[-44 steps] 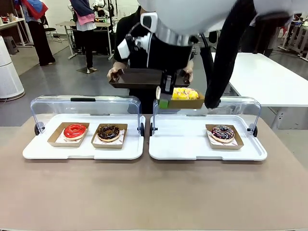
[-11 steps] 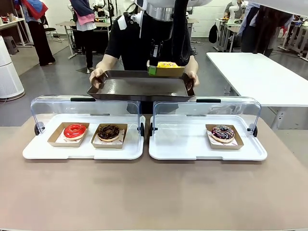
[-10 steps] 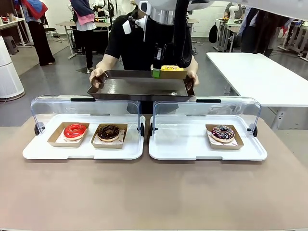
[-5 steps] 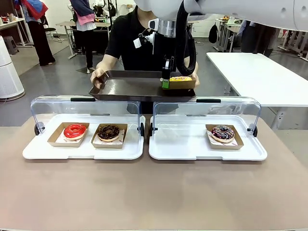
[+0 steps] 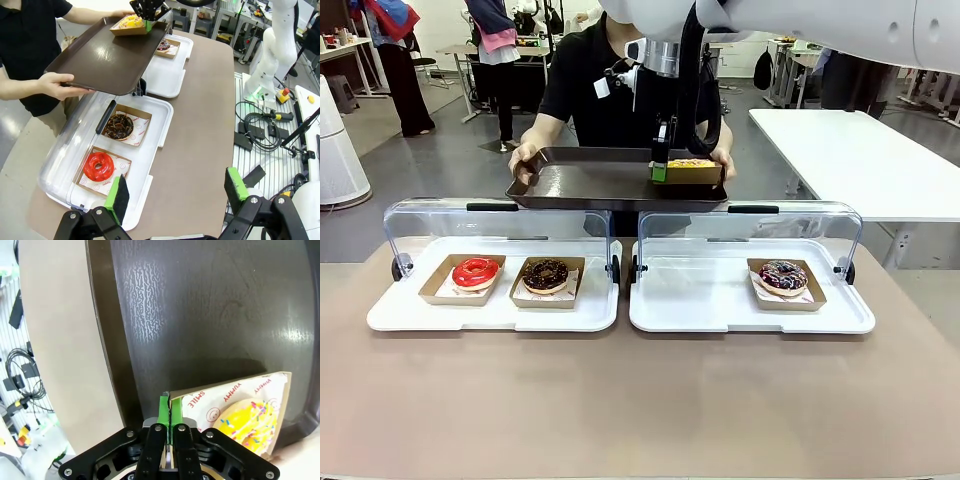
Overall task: Provide the desired donut to the person.
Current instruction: Place the picked Paper togo box onto the Handle tray extended by the person.
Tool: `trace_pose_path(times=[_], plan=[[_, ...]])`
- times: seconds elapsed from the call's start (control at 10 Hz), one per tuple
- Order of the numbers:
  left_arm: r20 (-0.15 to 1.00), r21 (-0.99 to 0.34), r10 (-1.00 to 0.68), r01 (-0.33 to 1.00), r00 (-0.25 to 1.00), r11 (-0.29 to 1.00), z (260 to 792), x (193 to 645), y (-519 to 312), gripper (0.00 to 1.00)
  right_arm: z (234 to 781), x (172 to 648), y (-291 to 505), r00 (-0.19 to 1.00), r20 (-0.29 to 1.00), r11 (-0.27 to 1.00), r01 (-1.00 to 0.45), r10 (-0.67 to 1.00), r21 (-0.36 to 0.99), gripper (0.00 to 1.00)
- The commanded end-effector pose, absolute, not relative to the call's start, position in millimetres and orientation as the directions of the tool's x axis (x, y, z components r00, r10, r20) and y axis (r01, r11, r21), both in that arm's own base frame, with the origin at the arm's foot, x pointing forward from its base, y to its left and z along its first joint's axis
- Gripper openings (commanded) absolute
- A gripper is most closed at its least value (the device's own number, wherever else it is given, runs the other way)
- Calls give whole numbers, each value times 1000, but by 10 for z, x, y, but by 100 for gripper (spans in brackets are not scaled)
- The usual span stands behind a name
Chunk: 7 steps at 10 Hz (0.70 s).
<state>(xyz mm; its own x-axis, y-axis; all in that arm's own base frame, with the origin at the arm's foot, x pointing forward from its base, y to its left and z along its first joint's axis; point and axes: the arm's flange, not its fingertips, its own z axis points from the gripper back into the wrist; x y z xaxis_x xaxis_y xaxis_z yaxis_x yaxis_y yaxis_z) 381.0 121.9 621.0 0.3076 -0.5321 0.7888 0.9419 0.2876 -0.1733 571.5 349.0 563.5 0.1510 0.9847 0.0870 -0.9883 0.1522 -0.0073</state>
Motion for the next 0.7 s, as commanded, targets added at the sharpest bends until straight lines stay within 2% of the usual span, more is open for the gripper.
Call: trace_pose_path(times=[0.0, 0.4, 0.5, 0.6], plan=[[791, -174, -531, 944, 303, 280, 6223, 3796, 1230, 100, 5695, 5813, 3583, 154, 96, 153, -988, 983, 20, 1], [791, -174, -531, 944, 303, 280, 6223, 3796, 1230, 100, 5689, 5794, 3600, 152, 127, 147, -988, 980, 44, 1], [791, -174, -531, 944, 303, 280, 6223, 3796, 1230, 100, 5685, 5786, 3599, 157, 143, 150, -987, 977, 58, 48], [791, -174, -531, 944, 303, 280, 6223, 3796, 1230, 100, 5684, 5784, 3595, 154, 143, 147, -987, 978, 60, 61]])
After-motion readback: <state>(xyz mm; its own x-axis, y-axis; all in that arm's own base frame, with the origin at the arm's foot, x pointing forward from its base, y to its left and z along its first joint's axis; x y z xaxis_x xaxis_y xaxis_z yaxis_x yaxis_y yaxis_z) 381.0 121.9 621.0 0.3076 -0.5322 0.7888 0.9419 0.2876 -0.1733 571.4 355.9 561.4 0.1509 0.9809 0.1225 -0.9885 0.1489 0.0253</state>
